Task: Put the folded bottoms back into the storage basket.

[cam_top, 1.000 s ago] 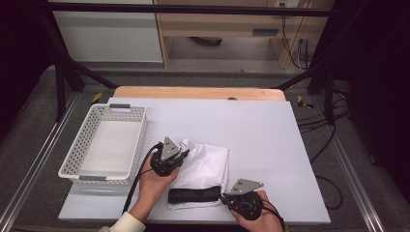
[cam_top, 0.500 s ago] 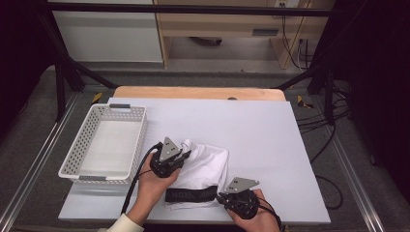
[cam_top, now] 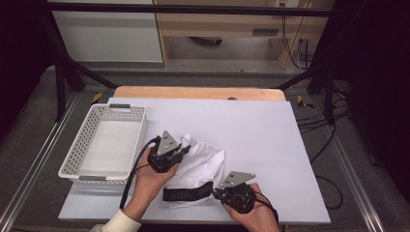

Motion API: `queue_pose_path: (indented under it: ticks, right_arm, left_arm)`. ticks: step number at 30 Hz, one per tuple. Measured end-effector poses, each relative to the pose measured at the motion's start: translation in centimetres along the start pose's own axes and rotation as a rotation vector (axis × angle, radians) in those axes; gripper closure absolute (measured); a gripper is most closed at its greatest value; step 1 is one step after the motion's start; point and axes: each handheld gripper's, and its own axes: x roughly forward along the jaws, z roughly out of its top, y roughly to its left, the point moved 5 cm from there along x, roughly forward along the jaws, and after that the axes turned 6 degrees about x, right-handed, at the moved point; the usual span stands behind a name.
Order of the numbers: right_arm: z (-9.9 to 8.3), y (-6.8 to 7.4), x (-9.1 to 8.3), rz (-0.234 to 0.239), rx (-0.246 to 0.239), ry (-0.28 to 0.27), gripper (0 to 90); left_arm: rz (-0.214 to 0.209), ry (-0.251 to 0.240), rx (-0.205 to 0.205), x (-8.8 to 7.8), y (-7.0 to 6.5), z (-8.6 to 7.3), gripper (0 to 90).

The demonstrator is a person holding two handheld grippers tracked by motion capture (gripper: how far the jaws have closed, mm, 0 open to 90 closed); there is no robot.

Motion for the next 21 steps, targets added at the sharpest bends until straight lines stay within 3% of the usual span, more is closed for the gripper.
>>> queue_pose_path:
  ticks: [10,21]
  right_arm:
    - [1.4,0.1,0.5,0.011,-0.024,0.001,84.3]
    - [3.4,0.6,0.6,0.037,-0.039,-0.037,84.3]
  left_arm:
    - [0.001,-0.003,0.006,-0.7,0.9,0.8,80.8]
    - [0.04,-0.007,0.021,-2.6,2.4,1.6,80.8]
